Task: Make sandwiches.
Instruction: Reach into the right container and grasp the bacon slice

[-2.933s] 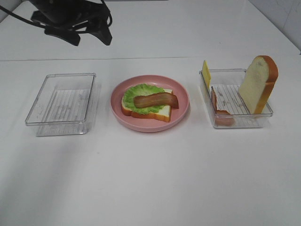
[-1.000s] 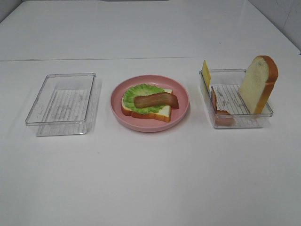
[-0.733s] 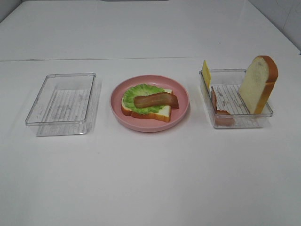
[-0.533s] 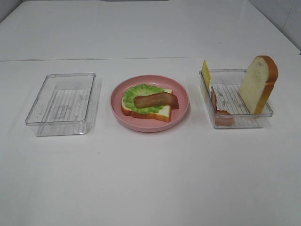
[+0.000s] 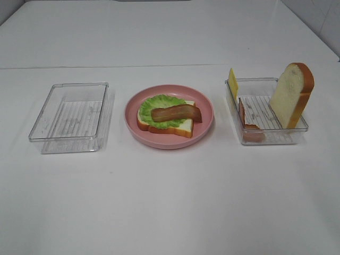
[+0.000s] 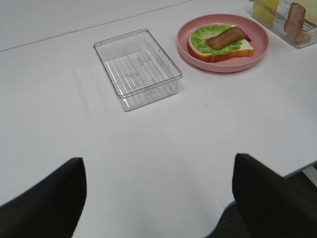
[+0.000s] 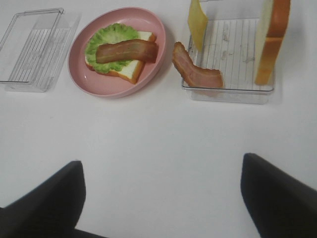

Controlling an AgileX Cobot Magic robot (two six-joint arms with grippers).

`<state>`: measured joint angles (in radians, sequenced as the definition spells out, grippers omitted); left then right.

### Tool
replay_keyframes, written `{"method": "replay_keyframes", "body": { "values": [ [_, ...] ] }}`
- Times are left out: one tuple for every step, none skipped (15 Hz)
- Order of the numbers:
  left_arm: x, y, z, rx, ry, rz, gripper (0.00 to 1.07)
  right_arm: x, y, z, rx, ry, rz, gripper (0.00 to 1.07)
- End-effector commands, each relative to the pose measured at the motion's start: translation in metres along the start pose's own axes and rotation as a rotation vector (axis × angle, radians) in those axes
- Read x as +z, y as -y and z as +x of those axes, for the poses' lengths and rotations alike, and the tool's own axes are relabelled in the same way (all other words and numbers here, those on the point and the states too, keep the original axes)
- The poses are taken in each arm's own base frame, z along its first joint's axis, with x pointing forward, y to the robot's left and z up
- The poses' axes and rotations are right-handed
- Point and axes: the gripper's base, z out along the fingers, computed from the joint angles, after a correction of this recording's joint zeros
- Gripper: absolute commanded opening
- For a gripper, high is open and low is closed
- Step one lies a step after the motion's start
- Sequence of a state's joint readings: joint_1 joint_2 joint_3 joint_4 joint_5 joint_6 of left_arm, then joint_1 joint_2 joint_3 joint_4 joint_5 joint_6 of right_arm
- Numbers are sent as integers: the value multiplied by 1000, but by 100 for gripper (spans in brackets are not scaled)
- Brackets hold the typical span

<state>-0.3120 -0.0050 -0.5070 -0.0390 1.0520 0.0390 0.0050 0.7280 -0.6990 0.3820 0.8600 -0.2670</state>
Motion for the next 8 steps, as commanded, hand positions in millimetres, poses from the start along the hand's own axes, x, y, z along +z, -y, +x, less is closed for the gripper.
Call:
{"method": "replay_keyframes", "body": {
  "values": [
    [-2,1,1,1,30,7,77,19,3,-38,-13,-75,-63,81],
    [-2,1,1,1,30,7,77,28,4,-51,2,-125,-88,80],
    [-2,1,1,1,30,7,77,30,5,-58,4,-141,-95,80],
    [-2,1,1,1,30,7,77,51,10,-83,25,-249,-128,79],
    [-2,1,1,1,30,7,77,59,12,-94,29,-288,-143,79],
    [-2,1,1,1,30,7,77,68,16,-105,32,-318,-152,79],
    [-2,1,1,1,30,7,77,78,19,-113,46,-343,-156,79],
    [-2,1,1,1,30,7,77,83,21,-117,59,-352,-154,79]
  ]
}}
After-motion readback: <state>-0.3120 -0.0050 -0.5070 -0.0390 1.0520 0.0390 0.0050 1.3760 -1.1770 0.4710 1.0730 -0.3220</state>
